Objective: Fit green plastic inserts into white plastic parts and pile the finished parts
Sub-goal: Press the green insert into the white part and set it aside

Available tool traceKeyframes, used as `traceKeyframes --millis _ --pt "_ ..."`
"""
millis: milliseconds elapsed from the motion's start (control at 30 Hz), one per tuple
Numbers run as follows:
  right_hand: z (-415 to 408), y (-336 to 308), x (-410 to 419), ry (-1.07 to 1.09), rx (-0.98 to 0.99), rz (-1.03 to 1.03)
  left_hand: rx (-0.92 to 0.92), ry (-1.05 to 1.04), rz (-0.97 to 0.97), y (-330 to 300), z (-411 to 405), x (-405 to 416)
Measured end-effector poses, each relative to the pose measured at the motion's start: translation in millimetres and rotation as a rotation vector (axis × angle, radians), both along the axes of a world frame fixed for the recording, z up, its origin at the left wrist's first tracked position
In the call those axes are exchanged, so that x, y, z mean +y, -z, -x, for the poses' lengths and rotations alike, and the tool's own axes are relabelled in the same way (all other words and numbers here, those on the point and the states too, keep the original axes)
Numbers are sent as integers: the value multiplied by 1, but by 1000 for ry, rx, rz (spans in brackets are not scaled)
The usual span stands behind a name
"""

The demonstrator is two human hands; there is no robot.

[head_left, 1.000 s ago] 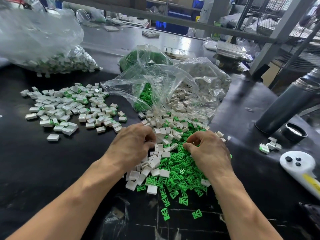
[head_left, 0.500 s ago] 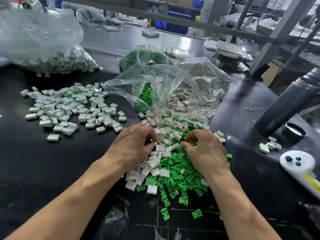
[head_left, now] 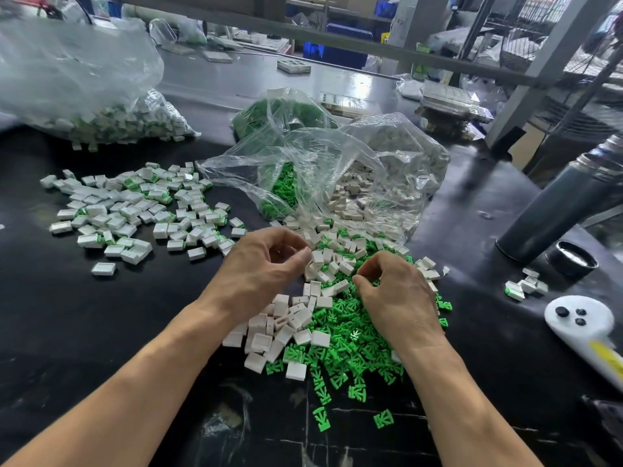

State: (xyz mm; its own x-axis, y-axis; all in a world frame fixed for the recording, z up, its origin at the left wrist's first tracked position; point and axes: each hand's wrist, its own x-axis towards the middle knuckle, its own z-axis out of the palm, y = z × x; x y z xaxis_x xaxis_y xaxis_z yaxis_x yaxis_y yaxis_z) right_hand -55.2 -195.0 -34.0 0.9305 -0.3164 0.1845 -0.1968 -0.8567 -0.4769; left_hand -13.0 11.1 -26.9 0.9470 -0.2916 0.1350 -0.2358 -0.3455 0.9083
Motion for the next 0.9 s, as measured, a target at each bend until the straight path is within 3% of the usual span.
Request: traceKeyframes --millis 367,533,633,900 --pt "1 1 5 -89 -277 -304 104 28 293 -4 5 -9" --pt "3 0 14 -162 -259 -891 122 46 370 0 4 -12" --pt "3 -4 20 -204 -251 -1098 123 82 375 2 4 -14" --pt "5 -4 26 -199 -238 -1122 120 88 329 1 6 -15"
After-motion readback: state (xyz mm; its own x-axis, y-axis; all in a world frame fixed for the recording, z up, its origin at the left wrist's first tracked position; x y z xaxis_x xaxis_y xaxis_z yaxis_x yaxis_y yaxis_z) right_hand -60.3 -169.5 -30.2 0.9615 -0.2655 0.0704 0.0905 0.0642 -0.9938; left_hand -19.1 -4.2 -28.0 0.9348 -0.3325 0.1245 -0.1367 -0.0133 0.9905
